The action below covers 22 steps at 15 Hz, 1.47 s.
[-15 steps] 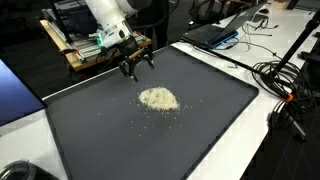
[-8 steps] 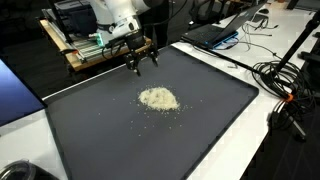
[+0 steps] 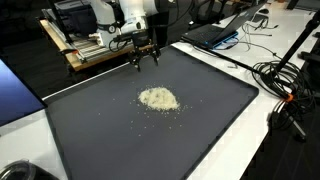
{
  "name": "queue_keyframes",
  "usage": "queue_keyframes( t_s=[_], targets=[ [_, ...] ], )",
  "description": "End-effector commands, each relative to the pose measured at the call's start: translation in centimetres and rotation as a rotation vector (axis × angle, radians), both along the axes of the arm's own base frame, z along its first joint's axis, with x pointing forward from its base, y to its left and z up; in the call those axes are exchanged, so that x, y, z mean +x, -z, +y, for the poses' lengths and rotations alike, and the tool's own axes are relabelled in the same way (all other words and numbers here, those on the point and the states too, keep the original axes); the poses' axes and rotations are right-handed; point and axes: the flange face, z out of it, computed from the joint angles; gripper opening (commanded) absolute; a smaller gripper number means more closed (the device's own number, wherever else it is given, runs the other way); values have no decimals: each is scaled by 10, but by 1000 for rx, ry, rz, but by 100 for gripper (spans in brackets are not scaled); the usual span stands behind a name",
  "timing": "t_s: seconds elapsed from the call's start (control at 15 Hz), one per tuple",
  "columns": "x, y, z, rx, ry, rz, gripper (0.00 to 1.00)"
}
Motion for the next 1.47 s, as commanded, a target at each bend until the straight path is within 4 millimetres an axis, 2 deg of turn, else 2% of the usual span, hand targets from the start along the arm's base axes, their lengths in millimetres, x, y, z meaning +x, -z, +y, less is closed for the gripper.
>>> queue_keyframes(
  t_s=[0.0,0.27,0.47,0.73,1.0,1.27,1.4],
  targets=[
    [-18,16,-4,34,78,50,100],
    [-40,26,-29,119,146,106,100],
    [-41,18,-45,105,47,125,100],
    [-22,-2,-63,4,-142,131,100],
    [12,-29,-72,-52,-242,144,100],
    [54,-80,-64,-84,-319,176,100],
    [70,-103,-48,-73,-337,195,100]
  ],
)
